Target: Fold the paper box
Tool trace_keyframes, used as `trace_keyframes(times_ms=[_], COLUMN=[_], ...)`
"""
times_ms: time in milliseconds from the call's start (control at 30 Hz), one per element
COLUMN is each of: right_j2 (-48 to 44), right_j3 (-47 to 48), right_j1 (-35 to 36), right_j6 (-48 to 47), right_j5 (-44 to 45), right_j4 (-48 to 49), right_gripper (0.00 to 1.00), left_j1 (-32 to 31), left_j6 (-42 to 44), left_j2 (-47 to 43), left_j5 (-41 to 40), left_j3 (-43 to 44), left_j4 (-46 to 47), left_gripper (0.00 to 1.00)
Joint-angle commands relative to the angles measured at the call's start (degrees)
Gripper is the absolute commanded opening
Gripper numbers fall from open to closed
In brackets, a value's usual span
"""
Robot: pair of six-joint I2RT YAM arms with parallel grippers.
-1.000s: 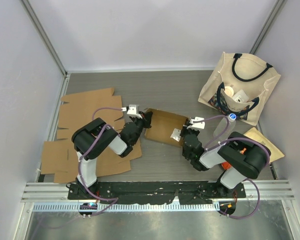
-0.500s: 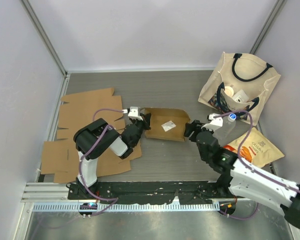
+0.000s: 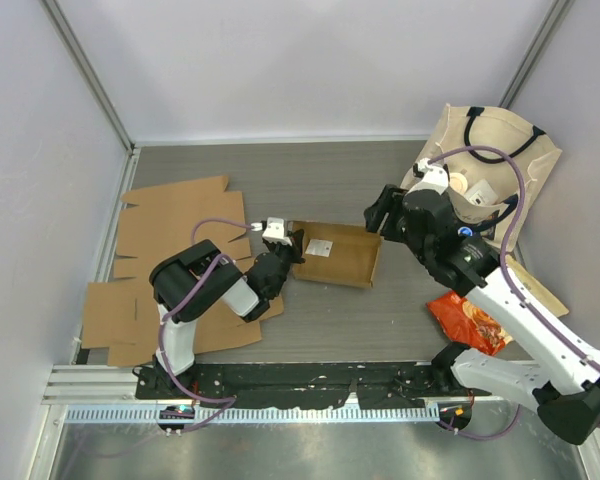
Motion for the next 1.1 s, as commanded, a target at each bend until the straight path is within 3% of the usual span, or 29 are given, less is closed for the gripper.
trace_keyframes(times_ms=[0,133,200,233,367,567,667,733,900,1067], right_j2=[-0.13,-1.18,-2.49,-2.68,-0.66,0.65,3.89,5.49,8.83,10.94], right_j3=[-3.69,-11.67,-15.98,-21.05,-26.98,-34.72,-35.78,-36.57,-36.4,-32.62], right_j1=[-6.52,-8.36,-8.54,-8.54,-8.54,-8.63,-9.07,-9.07,-9.07,-9.07], right_j6=[-9.85,-15.92,-16.45,-16.81,-19.25,-25.15,-27.53,-28.06,-26.13,-14.11], right_j5=[-15.67,-13.05,-12.42,-11.29,-2.85,-4.33,-4.77,-4.16,-4.94,-5.56], right_j4=[-1.28,3.12,9.86,12.94,23.57,46.23,51.18,53.39,55.78,50.86], right_gripper=[0.62,0.48,0.43,0.42,0.48,0.51,0.47,0.45,0.29,0.12], left_j1=[-0.54,-0.55,-0.54,-0.55,-0.46,-0.54,-0.55,-0.55,-0.9,-1.69], left_j6=[2.13,2.04,2.22,2.22,2.57,2.57,2.57,2.57,3.18,3.89], left_j2=[-0.16,-0.16,-0.16,-0.16,-0.43,-0.34,-0.34,-0.43,-0.69,-0.6], left_j5=[-2.06,-1.8,-1.54,-1.54,-1.28,-1.01,-0.75,-0.75,-0.75,-1.54], left_j3=[-0.72,-0.63,-0.54,-0.46,-0.54,-0.37,-0.19,-0.19,-0.1,0.51], left_j4=[7.27,7.27,7.28,7.28,7.27,7.27,7.27,7.27,7.19,7.27], left_gripper=[0.0,0.0,0.0,0.0,0.0,0.0,0.0,0.0,0.0,0.0])
